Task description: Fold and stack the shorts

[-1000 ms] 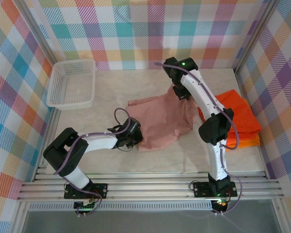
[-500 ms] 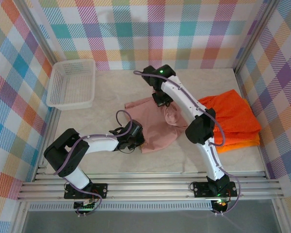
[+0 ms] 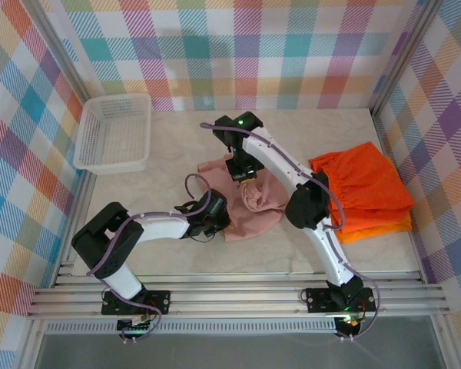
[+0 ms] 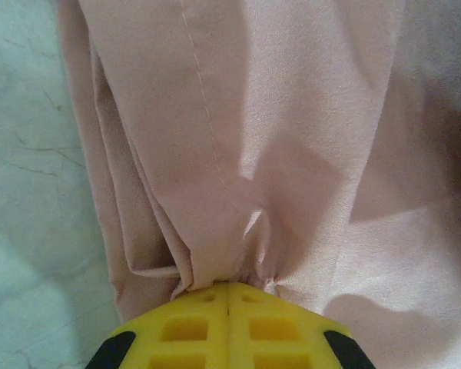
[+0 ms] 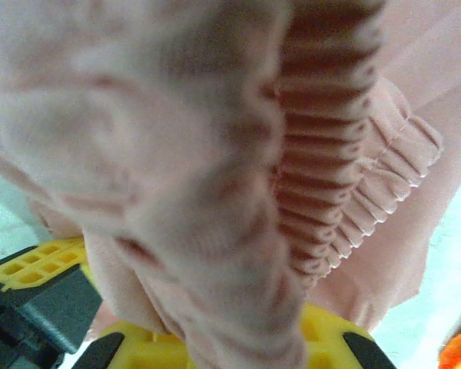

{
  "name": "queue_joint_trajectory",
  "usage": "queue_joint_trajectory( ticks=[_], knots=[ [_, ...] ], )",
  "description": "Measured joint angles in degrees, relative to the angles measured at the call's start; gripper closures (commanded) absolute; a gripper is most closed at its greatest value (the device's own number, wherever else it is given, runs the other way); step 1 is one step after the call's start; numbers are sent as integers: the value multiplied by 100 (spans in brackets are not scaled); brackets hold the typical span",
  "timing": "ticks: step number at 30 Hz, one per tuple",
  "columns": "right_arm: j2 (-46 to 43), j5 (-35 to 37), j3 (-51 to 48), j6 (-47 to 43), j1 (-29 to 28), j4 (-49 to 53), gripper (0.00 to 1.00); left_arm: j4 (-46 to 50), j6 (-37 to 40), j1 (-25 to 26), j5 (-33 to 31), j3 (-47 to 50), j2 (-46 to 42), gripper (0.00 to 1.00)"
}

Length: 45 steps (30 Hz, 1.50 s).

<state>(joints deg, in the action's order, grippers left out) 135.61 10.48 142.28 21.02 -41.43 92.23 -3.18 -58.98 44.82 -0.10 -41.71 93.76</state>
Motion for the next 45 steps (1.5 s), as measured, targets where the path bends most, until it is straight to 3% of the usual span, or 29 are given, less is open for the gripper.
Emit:
queue_joint_trajectory(
  ticks=[3, 7, 11, 14, 18, 21, 24, 29, 35, 45],
  knots=[
    [116, -232, 2, 68, -44, -2, 93, 0, 0, 11, 0, -22, 22, 98],
    [273, -699, -11, 114, -76, -98, 73, 2, -15, 11, 0, -22, 20, 88],
    [302, -1272, -39, 98, -76, -330, 54, 157, -179, 26, -48, 2, -186, 60],
    [260, -1880, -37, 114, -28, -627, 35, 546, -326, 44, -201, 247, -1001, 35],
    [-245, -2614, -234, 251, 111, -1244, 19, 1266, -417, 50, -409, 446, -2439, 19],
    [-1226, -2863, -1010, 374, 319, -1904, 8, 1729, -374, -2, -479, 402, -3344, 12],
    [-2498, -2924, -2208, 498, 522, -2695, 7, 2142, -247, -247, -334, 98, -3740, 12],
    [-3884, -3163, -4253, 820, 876, -3967, 0, 2262, -96, -892, 168, -857, -3279, 10],
    [-4013, -3910, -6277, 1759, 1530, -5635, 0, 1637, -42, -975, 879, -1932, -1899, 5],
    [-3563, -4181, -7055, 2761, 1980, -7132, 0, 341, -522, -1252, 1403, -2361, -35, 4]
  ],
)
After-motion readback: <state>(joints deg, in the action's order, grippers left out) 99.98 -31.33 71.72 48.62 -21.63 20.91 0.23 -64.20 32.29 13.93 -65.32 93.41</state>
